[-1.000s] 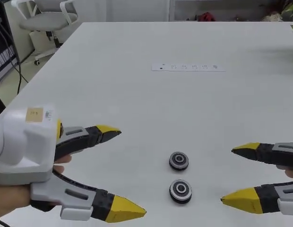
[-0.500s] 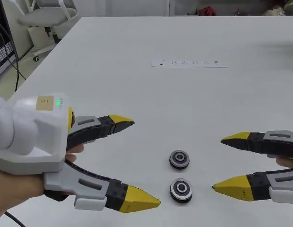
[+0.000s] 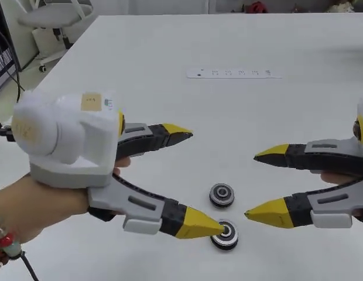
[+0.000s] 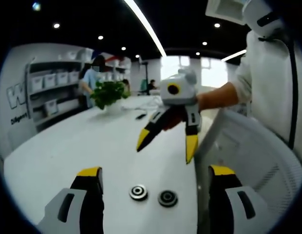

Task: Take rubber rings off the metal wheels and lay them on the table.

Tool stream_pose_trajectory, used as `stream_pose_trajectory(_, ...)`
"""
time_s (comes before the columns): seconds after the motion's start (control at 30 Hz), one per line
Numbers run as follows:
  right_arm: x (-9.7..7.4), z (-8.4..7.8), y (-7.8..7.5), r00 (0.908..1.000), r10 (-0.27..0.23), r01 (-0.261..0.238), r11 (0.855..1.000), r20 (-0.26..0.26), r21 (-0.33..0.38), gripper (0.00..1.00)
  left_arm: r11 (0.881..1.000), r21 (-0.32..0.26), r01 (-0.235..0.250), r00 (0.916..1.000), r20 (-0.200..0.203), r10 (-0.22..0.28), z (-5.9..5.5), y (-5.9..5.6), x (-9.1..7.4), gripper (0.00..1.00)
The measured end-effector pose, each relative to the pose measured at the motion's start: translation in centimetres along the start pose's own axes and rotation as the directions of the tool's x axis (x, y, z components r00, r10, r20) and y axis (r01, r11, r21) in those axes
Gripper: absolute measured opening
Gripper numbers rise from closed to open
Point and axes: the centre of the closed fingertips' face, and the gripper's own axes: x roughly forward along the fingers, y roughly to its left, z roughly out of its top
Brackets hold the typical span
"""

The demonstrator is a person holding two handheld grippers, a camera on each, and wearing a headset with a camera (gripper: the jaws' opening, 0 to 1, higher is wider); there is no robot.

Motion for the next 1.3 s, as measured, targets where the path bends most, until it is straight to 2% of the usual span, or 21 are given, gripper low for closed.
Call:
stream_pose_trajectory(0.13, 0.6, 0.0, -0.2, 1.0000, 0.006, -0.006, 1.000, 0.000, -0.010, 0.55, 1.000, 0.016, 0.016, 0.9997, -0.021, -0.016, -0.7, 0.2, 0.9, 0.91)
stream_pose_trajectory(0.3, 1.3, -1.8, 0.0, 0.9995, 0.026, -0.026, 1.000, -0.019, 0.012, 0.53, 0.999, 0.018, 0.050, 0.9964, -0.069, -0.049, -2.5, -0.2, 1.7, 0.88)
stream_pose_trajectory(0.57, 2.0, -4.0, 0.5, 0.9978, 0.060, -0.059, 0.997, -0.027, 0.041, 0.46, 0.995, -0.032, 0.093, 0.9940, -0.053, -0.095, -4.0, -0.9, 2.6, 0.79)
stream_pose_trajectory(0.67, 2.2, -4.8, 0.8, 0.9958, 0.077, -0.075, 0.996, -0.049, 0.041, 0.44, 0.994, -0.035, 0.108, 0.9926, -0.052, -0.110, -4.4, -1.2, 2.7, 0.75)
stream_pose_trajectory(0.8, 2.4, -6.1, 1.1, 0.9914, 0.096, -0.093, 0.995, -0.088, 0.041, 0.41, 0.992, -0.050, 0.113, 0.9926, -0.040, -0.115, -4.8, -1.2, 3.0, 0.64)
stream_pose_trajectory(1.03, 2.9, -7.4, 1.5, 0.9873, 0.118, -0.114, 0.993, -0.106, 0.044, 0.35, 0.991, -0.071, 0.117, 0.9922, -0.033, -0.120, -6.0, -1.3, 3.5, 0.54)
stream_pose_trajectory(1.13, 3.2, -7.9, 1.8, 0.9843, 0.128, -0.126, 0.992, -0.121, 0.024, 0.33, 0.992, -0.060, 0.111, 0.9932, -0.030, -0.113, -6.4, -1.4, 3.8, 0.49)
stream_pose_trajectory(1.3, 3.7, -8.9, 1.9, 0.9811, 0.134, -0.135, 0.991, -0.139, 0.003, 0.32, 0.992, -0.037, 0.119, 0.9912, -0.054, -0.121, -7.3, -1.8, 4.4, 0.47)
